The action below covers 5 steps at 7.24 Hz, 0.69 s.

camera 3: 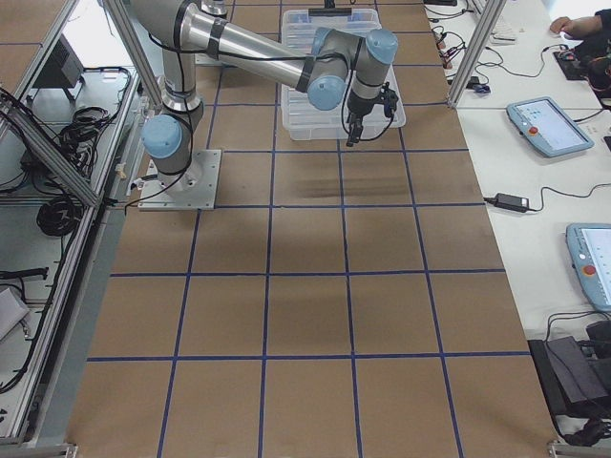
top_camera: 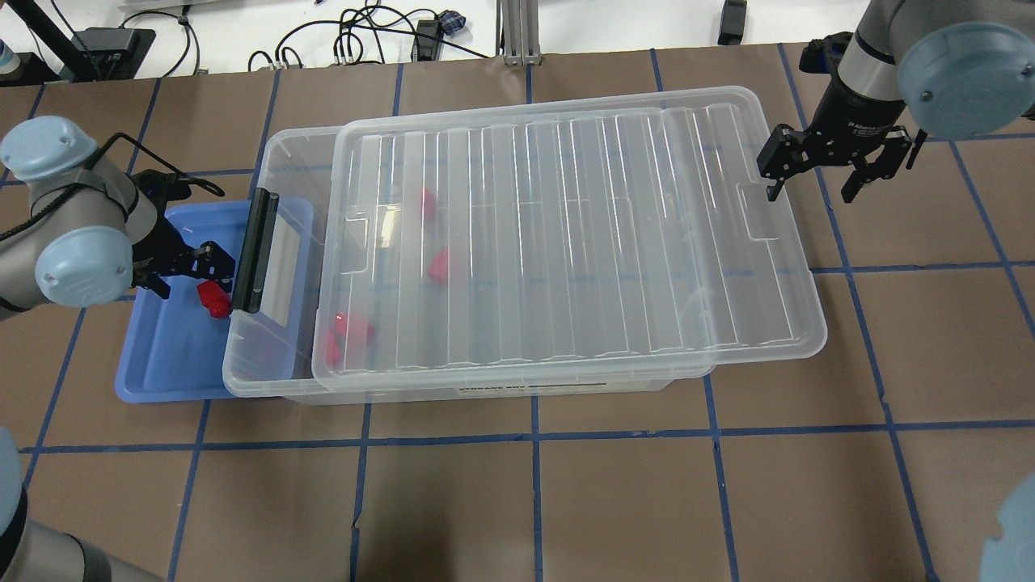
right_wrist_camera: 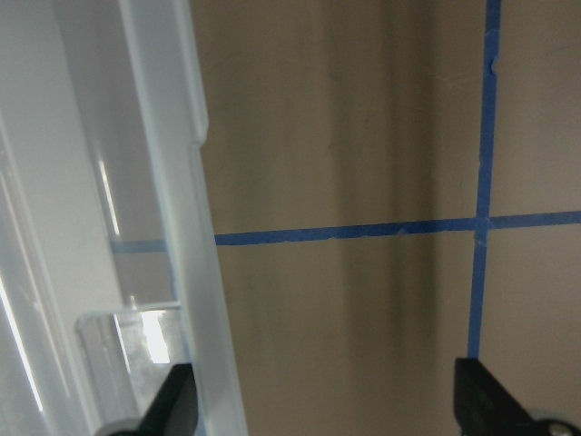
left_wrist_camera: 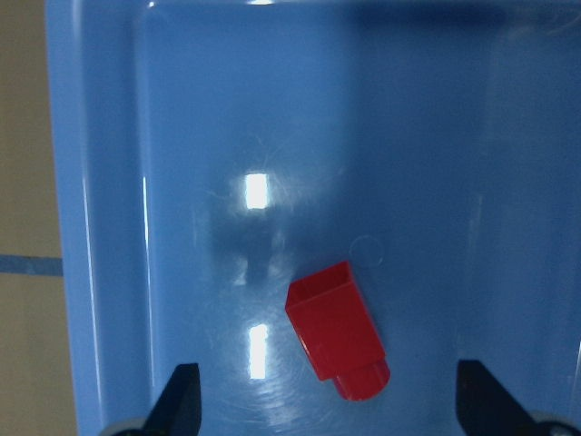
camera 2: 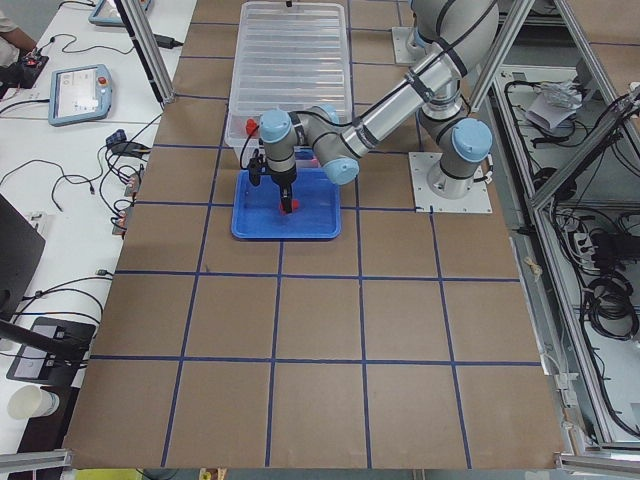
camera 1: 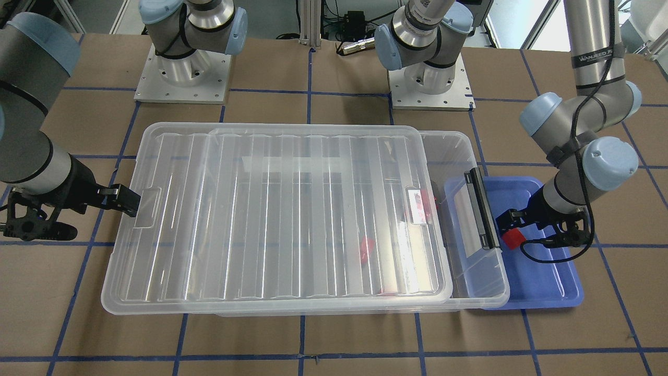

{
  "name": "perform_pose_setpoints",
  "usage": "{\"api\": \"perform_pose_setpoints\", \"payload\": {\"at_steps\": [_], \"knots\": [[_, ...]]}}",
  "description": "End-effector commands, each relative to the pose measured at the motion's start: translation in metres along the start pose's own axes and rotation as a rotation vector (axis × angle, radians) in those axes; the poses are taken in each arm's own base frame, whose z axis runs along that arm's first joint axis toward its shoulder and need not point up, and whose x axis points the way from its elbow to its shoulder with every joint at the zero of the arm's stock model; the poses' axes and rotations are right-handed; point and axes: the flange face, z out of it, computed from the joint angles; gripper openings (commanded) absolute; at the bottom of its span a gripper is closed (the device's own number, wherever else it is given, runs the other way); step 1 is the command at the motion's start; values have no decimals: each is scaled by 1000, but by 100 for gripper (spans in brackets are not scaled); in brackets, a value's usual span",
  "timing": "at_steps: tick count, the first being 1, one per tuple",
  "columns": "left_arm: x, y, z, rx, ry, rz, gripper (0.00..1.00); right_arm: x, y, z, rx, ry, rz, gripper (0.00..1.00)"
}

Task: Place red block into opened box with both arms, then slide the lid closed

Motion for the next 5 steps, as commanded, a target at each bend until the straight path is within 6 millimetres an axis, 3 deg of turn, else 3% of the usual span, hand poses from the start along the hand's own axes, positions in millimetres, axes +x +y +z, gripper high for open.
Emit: {"api": "perform_pose_setpoints", "payload": {"at_steps": [1,2,3,4,5], "knots": [[3,3,18,11,8,-22,95,26,-3,-2,12,9,-23,100],[3,3,22,13,10,-22,77,41,-4,-3,16,7,-44,100],[1,-2,17,24,6,-17,46,52,-4,-3,16,7,-47,100],[0,-2,17,26,5,-12,7,64,-3,-2,9,24,-54,100],[-1,-3,15,31,0,1,4,73,-3,-3,7,32,-70,100]]}}
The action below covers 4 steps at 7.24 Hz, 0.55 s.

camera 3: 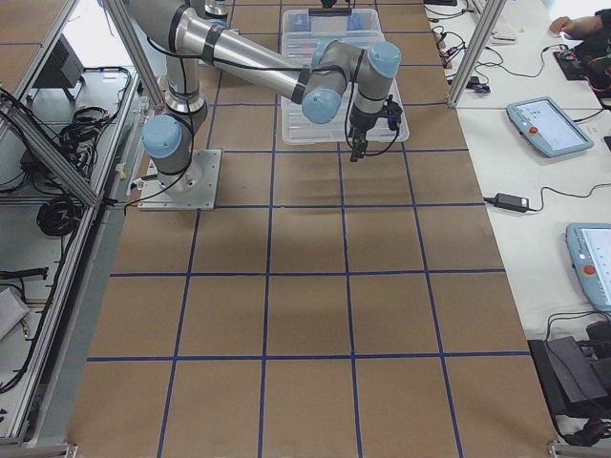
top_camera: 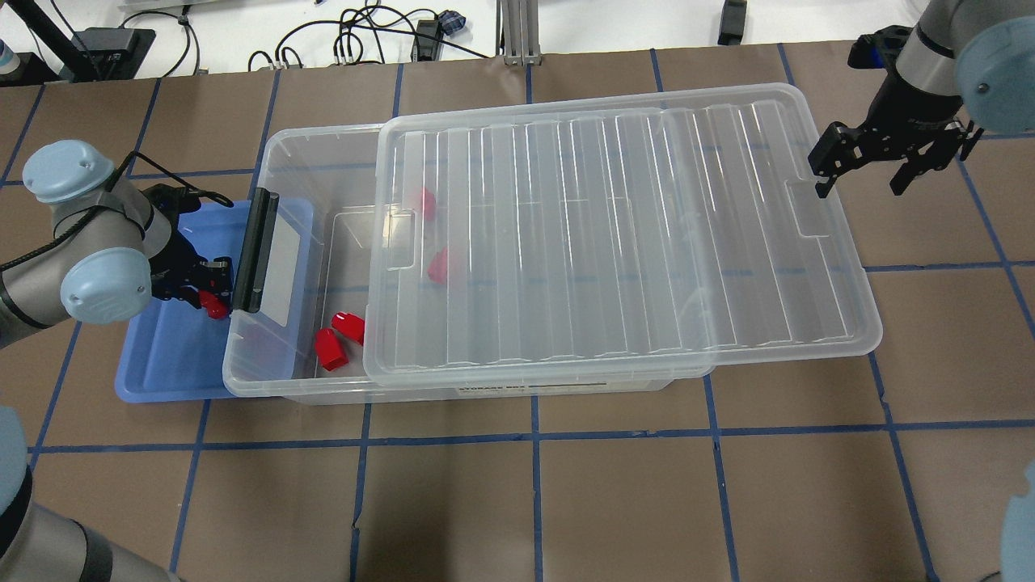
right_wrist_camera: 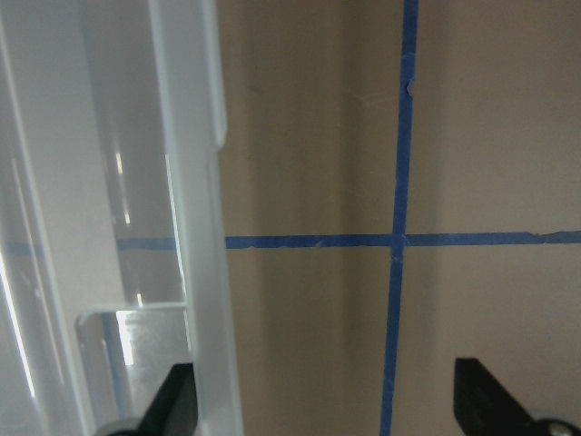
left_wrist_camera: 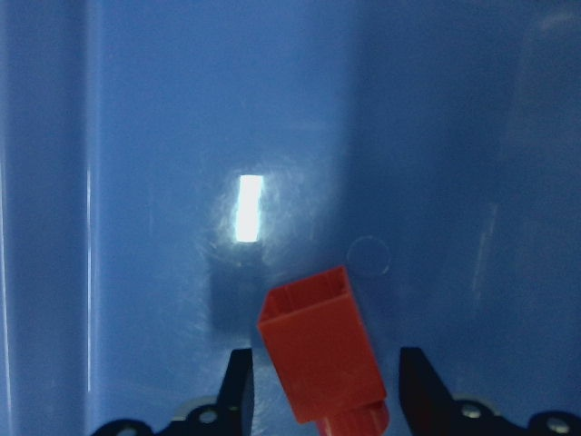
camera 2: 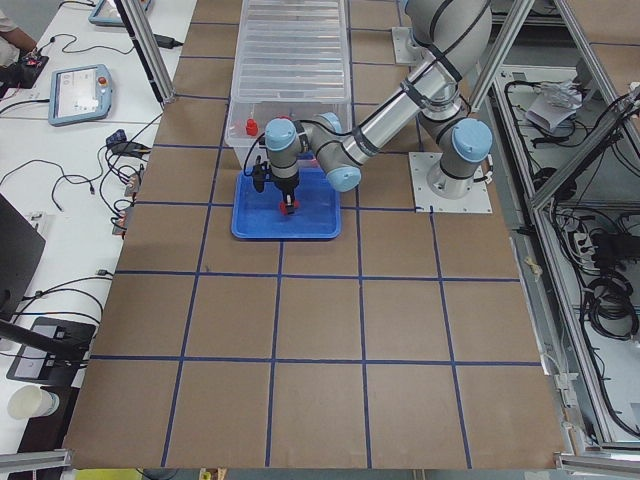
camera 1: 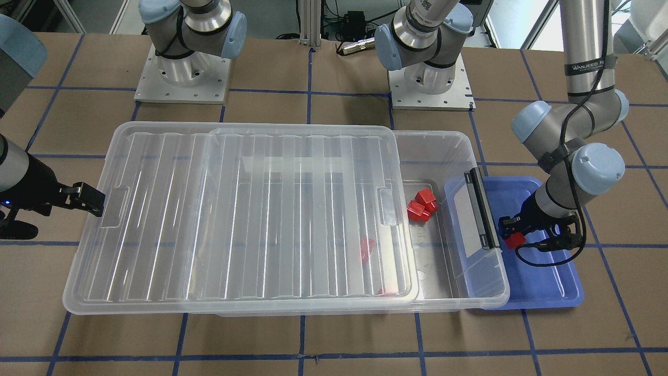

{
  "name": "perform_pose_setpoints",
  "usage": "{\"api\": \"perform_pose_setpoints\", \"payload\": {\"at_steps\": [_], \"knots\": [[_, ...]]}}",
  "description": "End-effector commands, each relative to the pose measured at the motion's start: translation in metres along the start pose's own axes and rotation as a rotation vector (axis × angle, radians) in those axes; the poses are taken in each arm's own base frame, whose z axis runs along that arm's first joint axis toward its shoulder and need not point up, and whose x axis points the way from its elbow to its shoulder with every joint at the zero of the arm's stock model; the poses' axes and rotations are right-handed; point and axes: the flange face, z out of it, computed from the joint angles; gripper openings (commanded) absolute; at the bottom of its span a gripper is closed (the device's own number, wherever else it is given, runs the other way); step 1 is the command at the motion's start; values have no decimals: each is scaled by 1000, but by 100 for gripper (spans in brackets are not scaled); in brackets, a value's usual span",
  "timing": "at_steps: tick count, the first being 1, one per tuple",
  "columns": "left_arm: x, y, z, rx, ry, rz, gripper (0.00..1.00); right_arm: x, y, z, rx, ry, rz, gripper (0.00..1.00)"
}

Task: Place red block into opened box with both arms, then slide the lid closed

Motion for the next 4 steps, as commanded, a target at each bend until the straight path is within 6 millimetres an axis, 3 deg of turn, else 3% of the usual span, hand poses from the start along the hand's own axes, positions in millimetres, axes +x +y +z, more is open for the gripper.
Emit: {"api": "perform_pose_setpoints", "payload": {"at_steps": [1,2,3,4], "knots": [[1,-7,-29,52,-19,7,4,22,1,0,-4,15,-23,100],[0,-21,-77,63,-19,21,4,31,3,0,-5,13,-36,100],[-1,-37,-143,68,2,30,4,38,1,-2,-1,17,-42,100],[17,-41,-210,25,28,61,4,42,-1,-4,-6,38,-41,100]]}}
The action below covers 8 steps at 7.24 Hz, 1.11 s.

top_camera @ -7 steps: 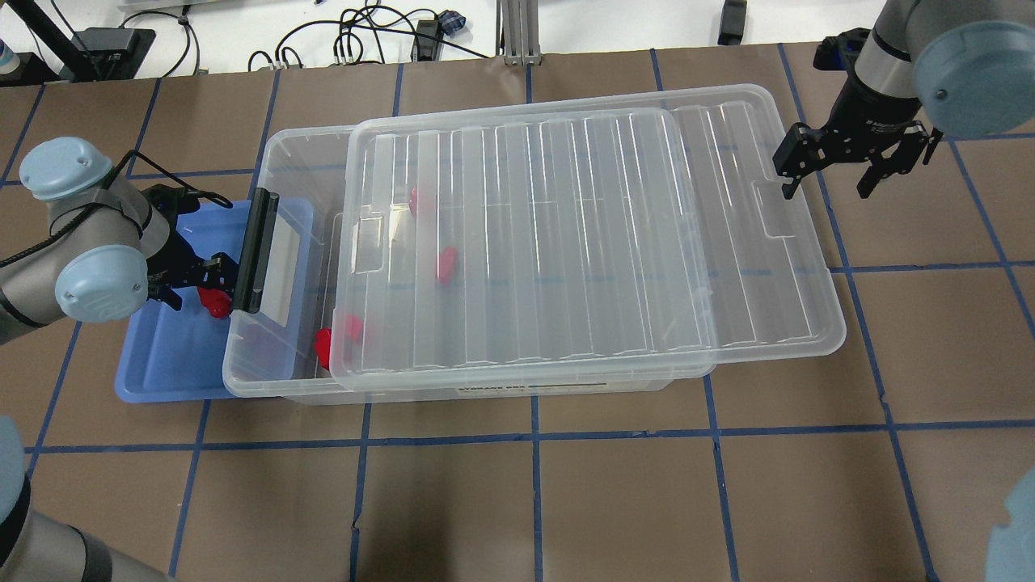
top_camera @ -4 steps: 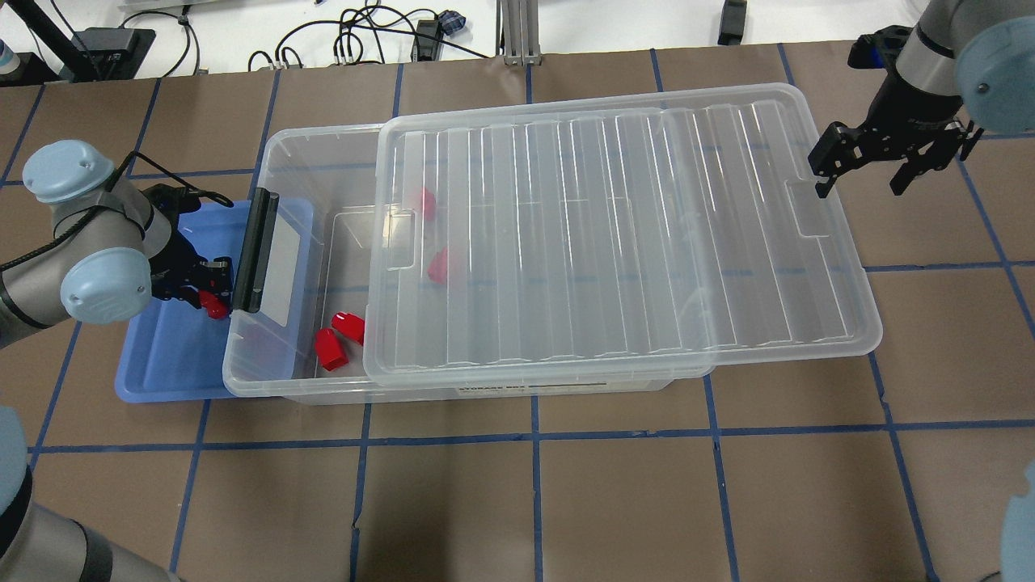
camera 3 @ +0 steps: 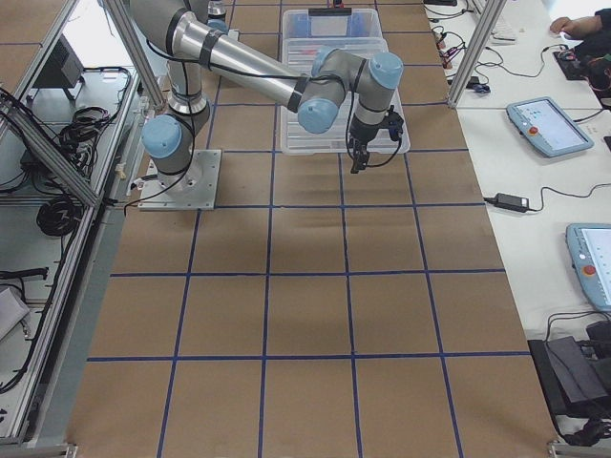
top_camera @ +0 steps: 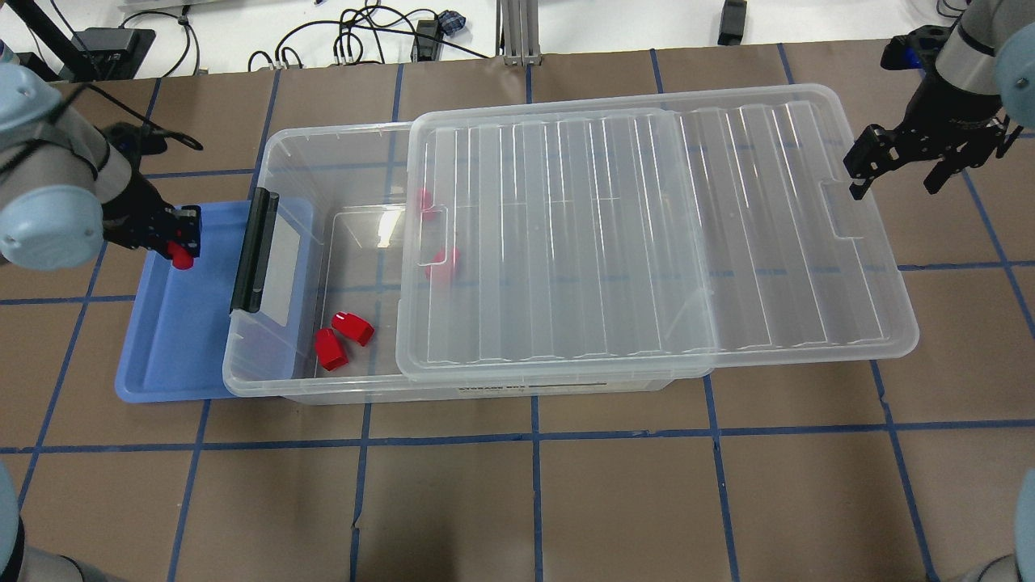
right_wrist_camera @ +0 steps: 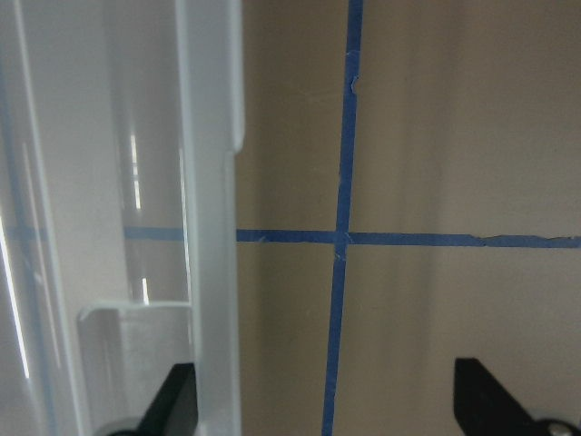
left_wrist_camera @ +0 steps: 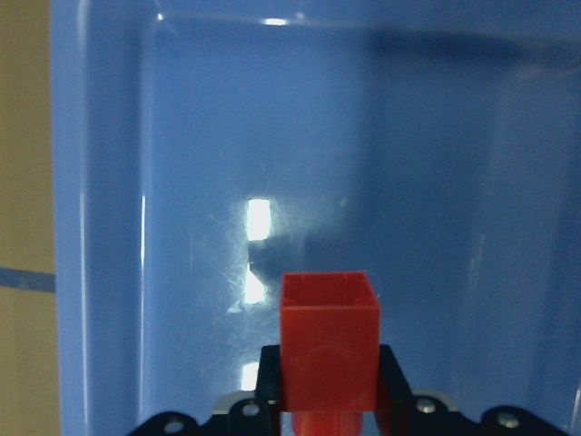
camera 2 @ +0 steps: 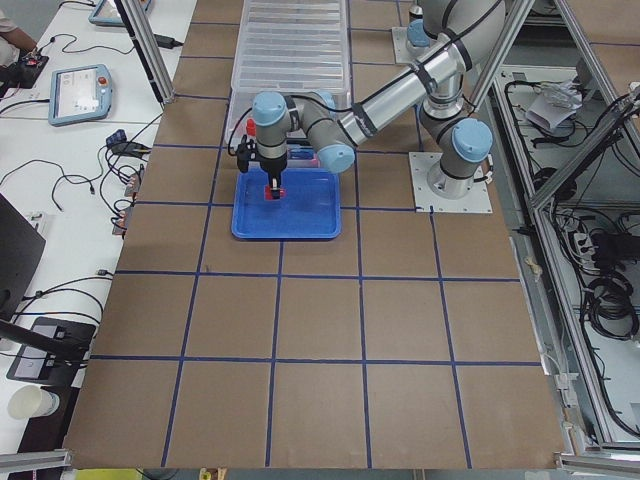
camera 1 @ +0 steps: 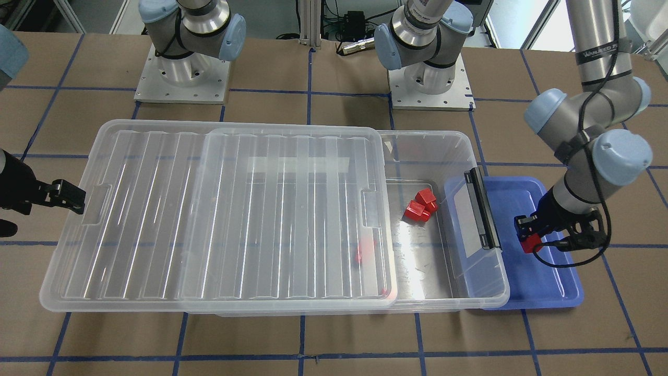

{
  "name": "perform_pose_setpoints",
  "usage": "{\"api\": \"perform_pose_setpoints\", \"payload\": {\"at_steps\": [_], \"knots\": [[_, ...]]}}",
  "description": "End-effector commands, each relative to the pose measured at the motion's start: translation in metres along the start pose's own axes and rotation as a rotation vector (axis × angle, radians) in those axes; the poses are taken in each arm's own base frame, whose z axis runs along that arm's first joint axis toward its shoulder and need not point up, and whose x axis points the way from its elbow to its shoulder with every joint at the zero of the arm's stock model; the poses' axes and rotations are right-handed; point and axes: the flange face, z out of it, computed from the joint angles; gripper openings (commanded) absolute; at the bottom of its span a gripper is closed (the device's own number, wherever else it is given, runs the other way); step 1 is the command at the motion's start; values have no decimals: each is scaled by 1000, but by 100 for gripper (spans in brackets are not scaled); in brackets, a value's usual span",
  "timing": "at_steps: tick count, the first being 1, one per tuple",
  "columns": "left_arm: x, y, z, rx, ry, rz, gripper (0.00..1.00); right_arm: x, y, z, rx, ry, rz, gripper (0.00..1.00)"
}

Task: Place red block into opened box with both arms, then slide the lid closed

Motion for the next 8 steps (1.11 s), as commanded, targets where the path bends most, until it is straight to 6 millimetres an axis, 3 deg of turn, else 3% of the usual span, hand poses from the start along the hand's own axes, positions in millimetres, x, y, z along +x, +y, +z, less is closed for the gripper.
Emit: {"api": "perform_pose_setpoints", "payload": {"at_steps": [1,2,3,5,7,8], "knots": [[49,-6,-121,-80,38,58,2,9,-4,-7,2,33,-4,100],[99,-6,-135,-69,38,16,1,10,-4,-8,4,35,-3,100],[152,1,-134,-74,34,56,1,10,-4,-8,3,37,-37,100],[229,15,-117,-105,12,-6,1,12,-8,-6,-1,37,-48,100],[237,26,-60,-92,-7,24,0,12,-8,-8,2,38,-48,100],[235,32,-40,-66,-3,69,0,12,-8,-7,1,37,-48,100]]}}
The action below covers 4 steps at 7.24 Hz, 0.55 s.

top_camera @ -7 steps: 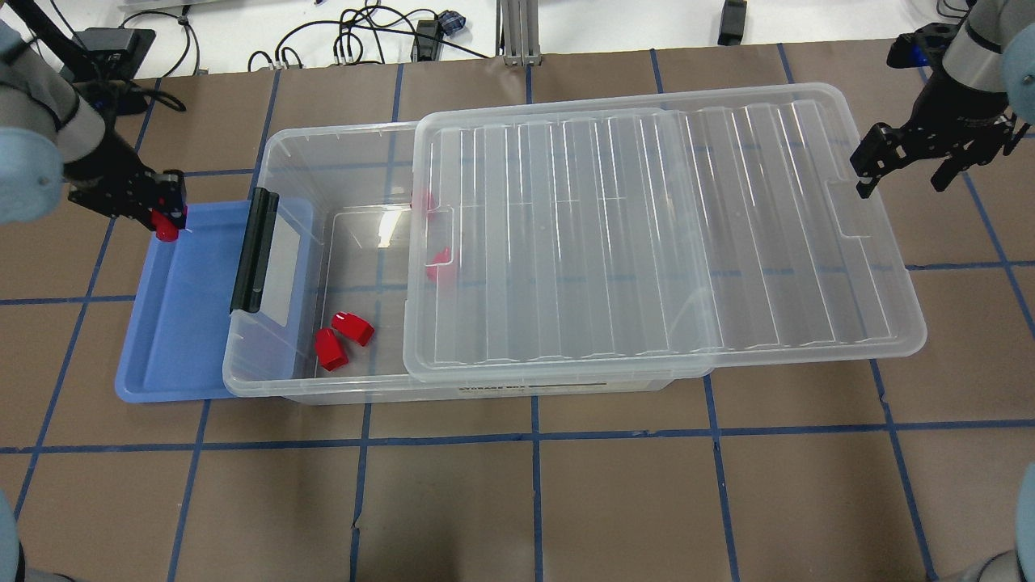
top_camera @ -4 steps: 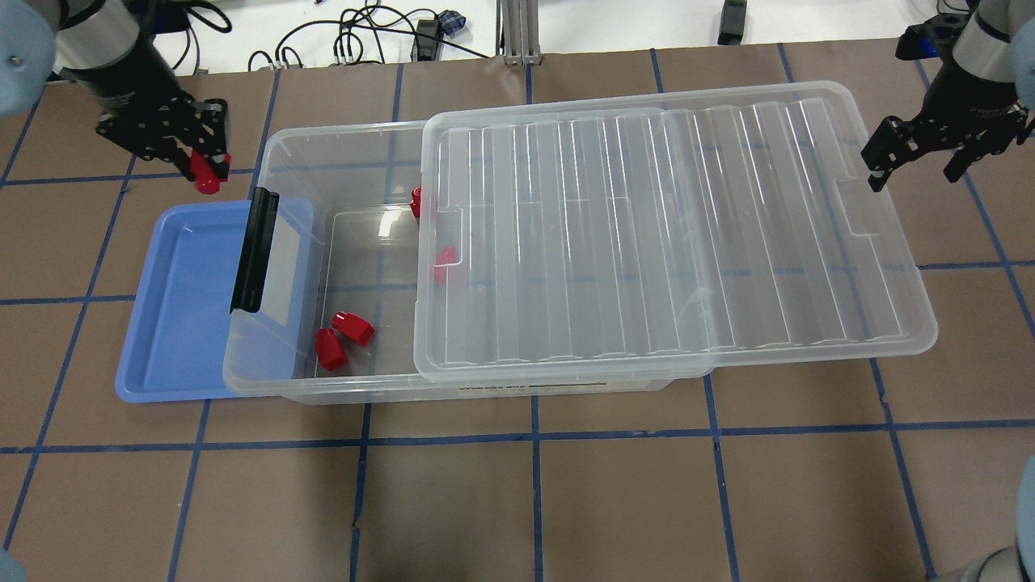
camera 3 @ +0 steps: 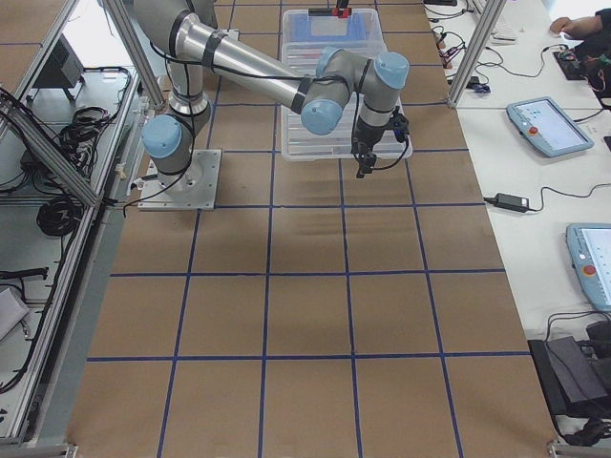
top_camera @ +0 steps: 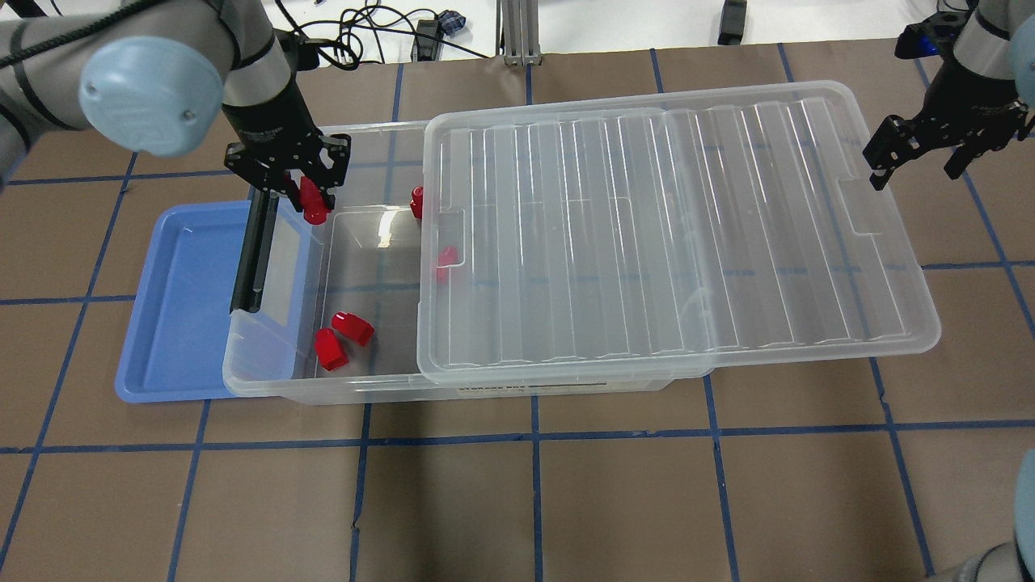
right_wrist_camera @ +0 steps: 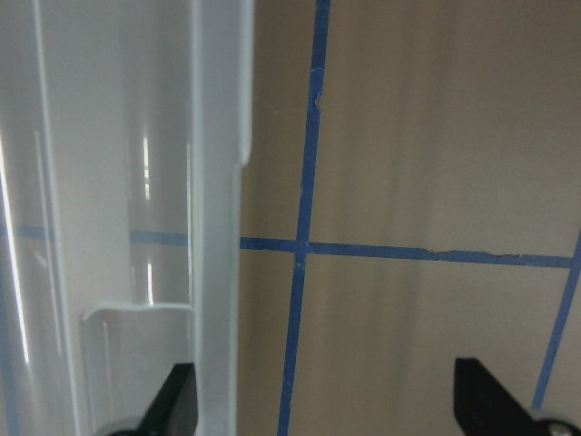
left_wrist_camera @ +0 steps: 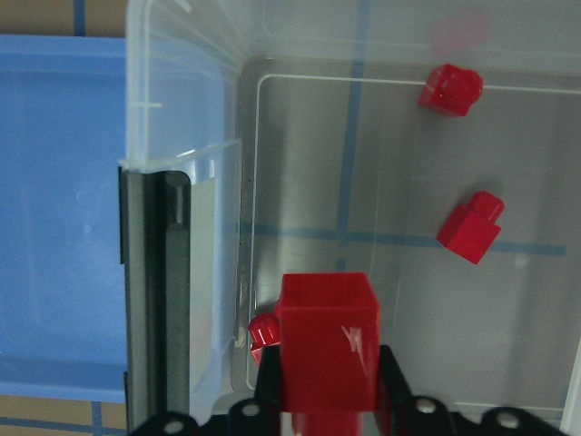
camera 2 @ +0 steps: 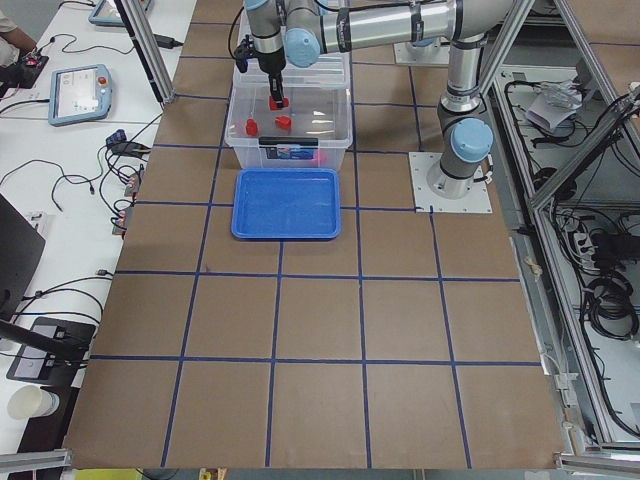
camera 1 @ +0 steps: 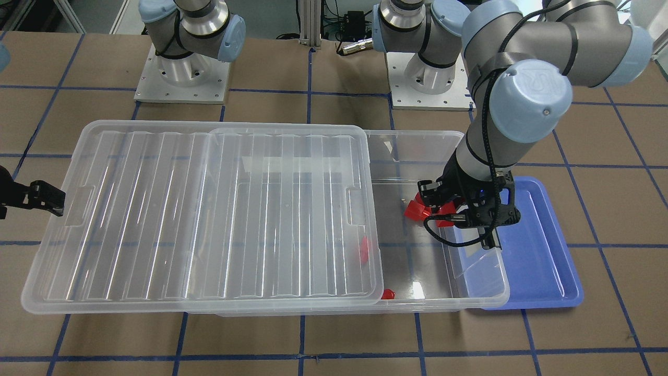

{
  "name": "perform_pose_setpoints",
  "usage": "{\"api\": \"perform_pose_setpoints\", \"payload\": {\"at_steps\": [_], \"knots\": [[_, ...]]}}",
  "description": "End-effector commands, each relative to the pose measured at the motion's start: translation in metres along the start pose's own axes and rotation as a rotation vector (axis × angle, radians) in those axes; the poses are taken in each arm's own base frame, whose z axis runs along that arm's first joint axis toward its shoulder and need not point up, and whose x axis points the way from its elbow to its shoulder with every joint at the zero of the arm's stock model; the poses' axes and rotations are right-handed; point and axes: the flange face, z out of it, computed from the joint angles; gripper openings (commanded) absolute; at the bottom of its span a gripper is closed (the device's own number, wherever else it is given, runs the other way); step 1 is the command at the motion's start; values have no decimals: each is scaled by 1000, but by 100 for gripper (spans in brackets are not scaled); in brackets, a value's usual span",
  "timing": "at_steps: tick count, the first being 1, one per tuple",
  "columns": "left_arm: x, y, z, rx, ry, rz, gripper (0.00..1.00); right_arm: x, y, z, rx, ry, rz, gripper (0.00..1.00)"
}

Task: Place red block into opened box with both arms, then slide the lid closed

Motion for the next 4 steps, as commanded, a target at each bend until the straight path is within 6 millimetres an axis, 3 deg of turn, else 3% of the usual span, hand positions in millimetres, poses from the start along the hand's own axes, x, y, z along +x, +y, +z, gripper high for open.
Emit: {"api": "perform_pose_setpoints", "payload": {"at_steps": [1,4], "knots": [[5,7,43,36,21,40,0,0,1,-4,6,1,0,100],[9,23,100,73,51,48,0,2,3,-48,27,8,10,100]]}}
